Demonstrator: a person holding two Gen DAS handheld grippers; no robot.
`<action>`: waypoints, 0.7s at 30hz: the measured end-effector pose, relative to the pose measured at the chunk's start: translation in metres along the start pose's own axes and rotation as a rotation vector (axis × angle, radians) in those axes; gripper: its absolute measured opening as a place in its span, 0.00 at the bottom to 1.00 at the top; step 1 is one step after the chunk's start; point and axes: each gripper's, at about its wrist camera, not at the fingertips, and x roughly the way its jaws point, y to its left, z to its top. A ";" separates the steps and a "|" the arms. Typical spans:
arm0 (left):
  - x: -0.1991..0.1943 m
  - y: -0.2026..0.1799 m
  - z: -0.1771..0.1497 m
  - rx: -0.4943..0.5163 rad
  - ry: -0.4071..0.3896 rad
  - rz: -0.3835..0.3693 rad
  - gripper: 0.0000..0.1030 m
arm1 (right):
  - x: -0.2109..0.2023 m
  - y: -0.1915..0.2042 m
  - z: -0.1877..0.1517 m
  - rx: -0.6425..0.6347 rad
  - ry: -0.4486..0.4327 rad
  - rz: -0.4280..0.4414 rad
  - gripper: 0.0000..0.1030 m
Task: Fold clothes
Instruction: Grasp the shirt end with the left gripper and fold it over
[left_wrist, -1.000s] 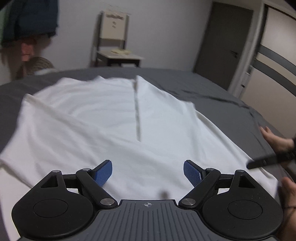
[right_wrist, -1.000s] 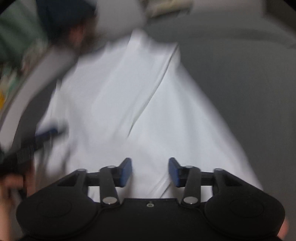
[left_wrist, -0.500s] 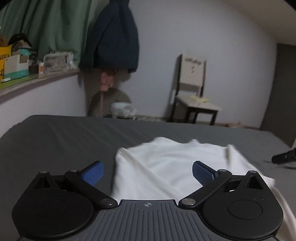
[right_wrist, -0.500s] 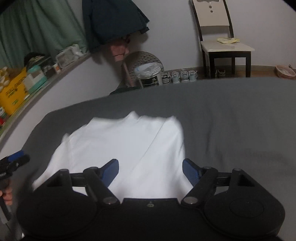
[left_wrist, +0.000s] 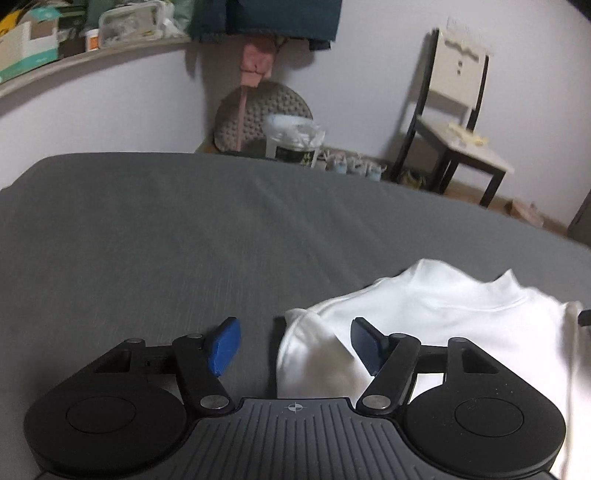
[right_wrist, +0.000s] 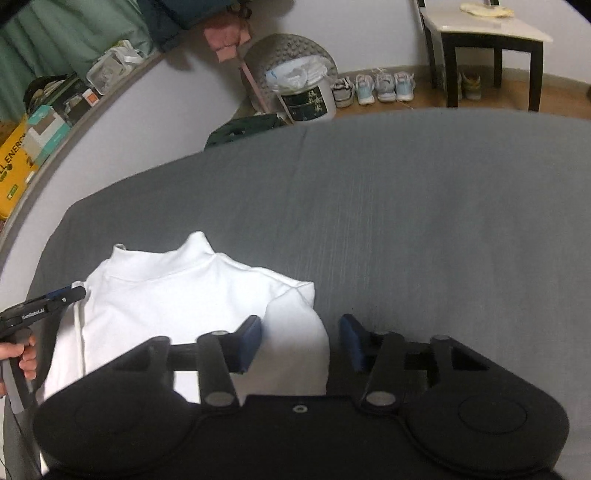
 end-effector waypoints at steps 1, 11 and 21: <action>0.006 -0.001 0.000 0.008 0.016 0.011 0.64 | -0.002 0.002 0.000 -0.010 -0.018 0.007 0.40; -0.010 -0.016 0.001 0.038 -0.055 0.044 0.05 | -0.034 0.032 -0.012 -0.127 -0.144 -0.007 0.08; -0.174 0.034 -0.053 0.183 -0.308 -0.120 0.05 | -0.181 0.053 -0.112 -0.408 -0.171 0.294 0.07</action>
